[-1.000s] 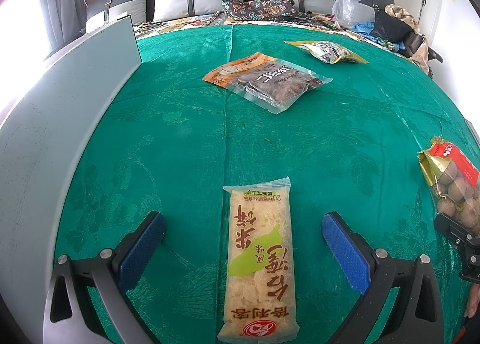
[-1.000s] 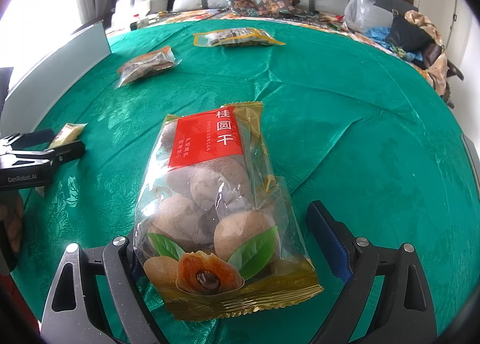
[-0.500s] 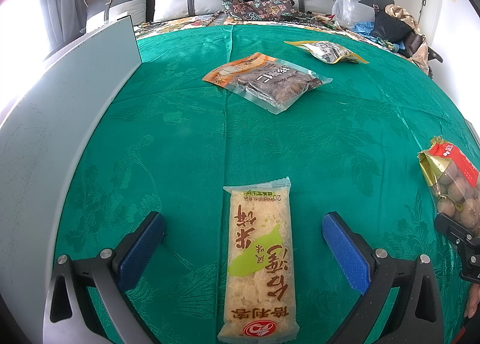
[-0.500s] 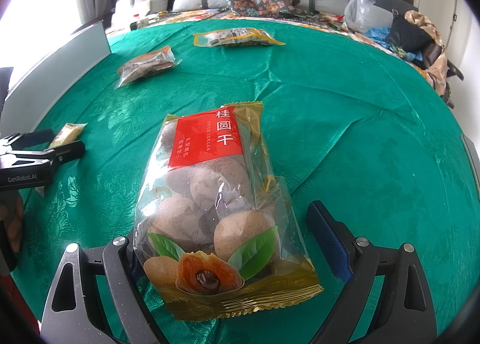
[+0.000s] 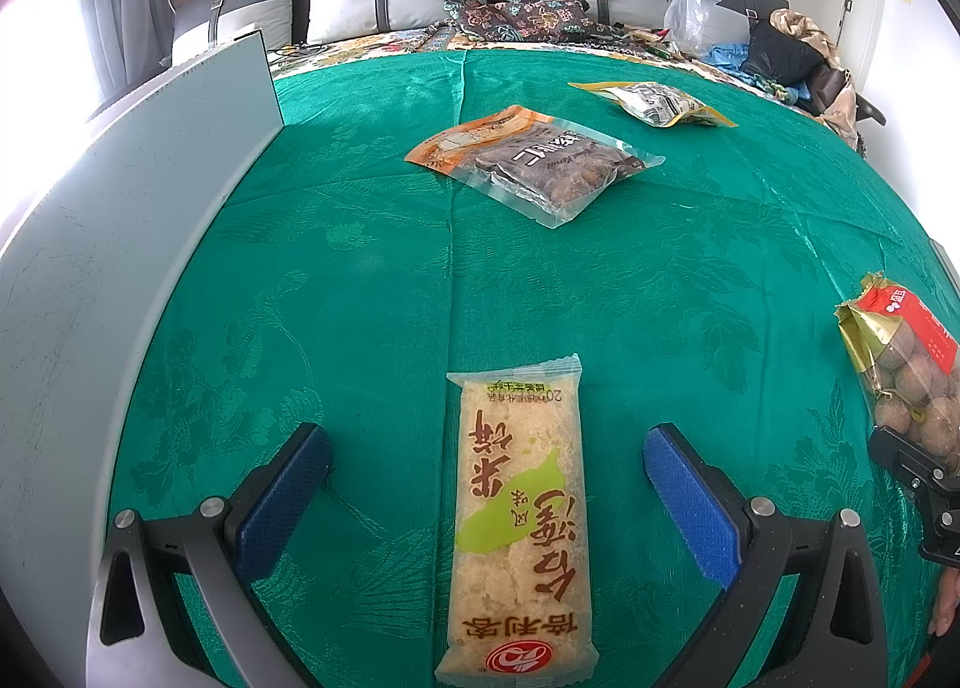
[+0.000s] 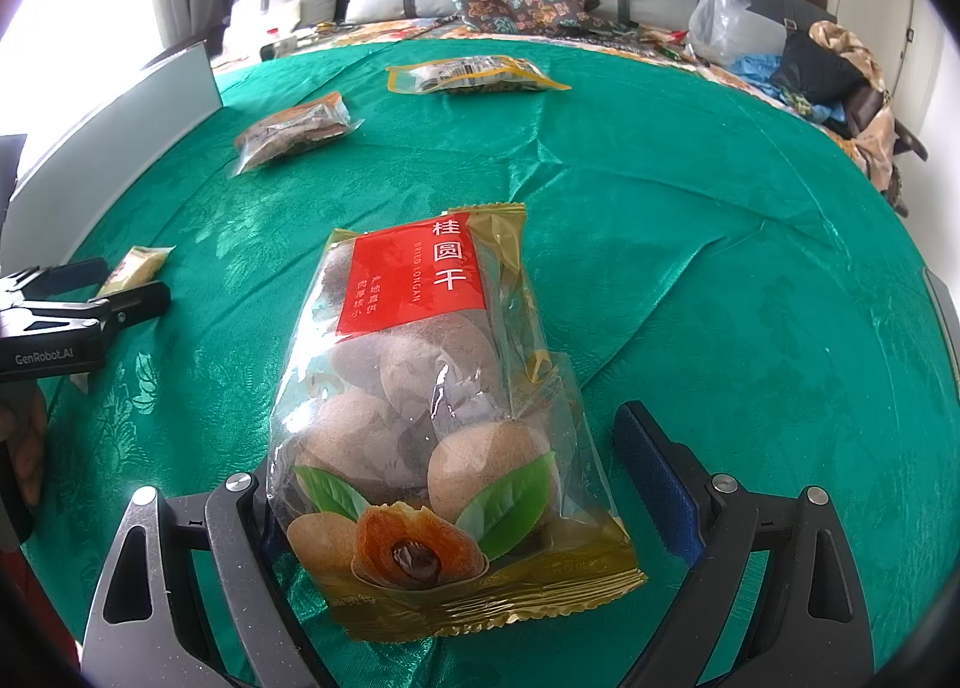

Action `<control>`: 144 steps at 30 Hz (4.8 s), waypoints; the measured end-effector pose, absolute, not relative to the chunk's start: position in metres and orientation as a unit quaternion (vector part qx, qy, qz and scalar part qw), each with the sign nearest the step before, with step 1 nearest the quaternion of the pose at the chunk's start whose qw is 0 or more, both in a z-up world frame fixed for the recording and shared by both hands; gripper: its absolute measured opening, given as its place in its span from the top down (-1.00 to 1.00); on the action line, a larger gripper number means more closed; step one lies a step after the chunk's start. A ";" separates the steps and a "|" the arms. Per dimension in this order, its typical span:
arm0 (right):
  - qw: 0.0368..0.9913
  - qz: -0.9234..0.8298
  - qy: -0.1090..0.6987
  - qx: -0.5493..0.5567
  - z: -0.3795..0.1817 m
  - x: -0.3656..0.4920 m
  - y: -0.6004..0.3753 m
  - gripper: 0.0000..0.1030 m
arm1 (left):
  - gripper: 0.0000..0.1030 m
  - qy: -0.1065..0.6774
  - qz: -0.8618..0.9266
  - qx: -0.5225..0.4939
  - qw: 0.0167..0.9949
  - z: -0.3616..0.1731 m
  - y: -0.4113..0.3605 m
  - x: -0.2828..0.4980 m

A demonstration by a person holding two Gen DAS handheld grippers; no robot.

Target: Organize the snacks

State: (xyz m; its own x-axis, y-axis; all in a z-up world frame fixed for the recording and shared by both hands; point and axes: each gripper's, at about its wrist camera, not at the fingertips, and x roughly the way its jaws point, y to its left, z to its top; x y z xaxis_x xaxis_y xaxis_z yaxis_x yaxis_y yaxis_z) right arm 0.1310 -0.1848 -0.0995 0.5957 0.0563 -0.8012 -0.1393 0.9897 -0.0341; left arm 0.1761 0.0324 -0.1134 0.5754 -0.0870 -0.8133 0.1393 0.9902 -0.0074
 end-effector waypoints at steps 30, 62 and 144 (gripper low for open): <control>0.801 0.095 0.584 -0.091 -0.054 0.173 -0.171 -0.78 | 0.46 0.532 -0.137 -0.022 0.835 -0.092 0.044 0.132; 0.790 0.392 0.471 0.038 0.094 0.169 0.158 -0.16 | 0.37 0.410 0.113 -0.163 0.890 0.021 0.342 0.070; 0.898 -0.045 0.438 0.006 -0.096 0.151 -0.259 -0.74 | -0.99 0.620 -0.017 -0.240 0.747 -0.095 0.020 0.392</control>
State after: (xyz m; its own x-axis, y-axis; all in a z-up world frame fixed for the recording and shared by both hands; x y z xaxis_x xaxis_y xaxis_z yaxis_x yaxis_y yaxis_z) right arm 0.1509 -0.2590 -0.0963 0.6119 -0.0760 -0.7873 0.0866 0.9958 -0.0288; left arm 0.3917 0.0200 -0.0950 0.2312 -0.3228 -0.9178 -0.2733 0.8838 -0.3797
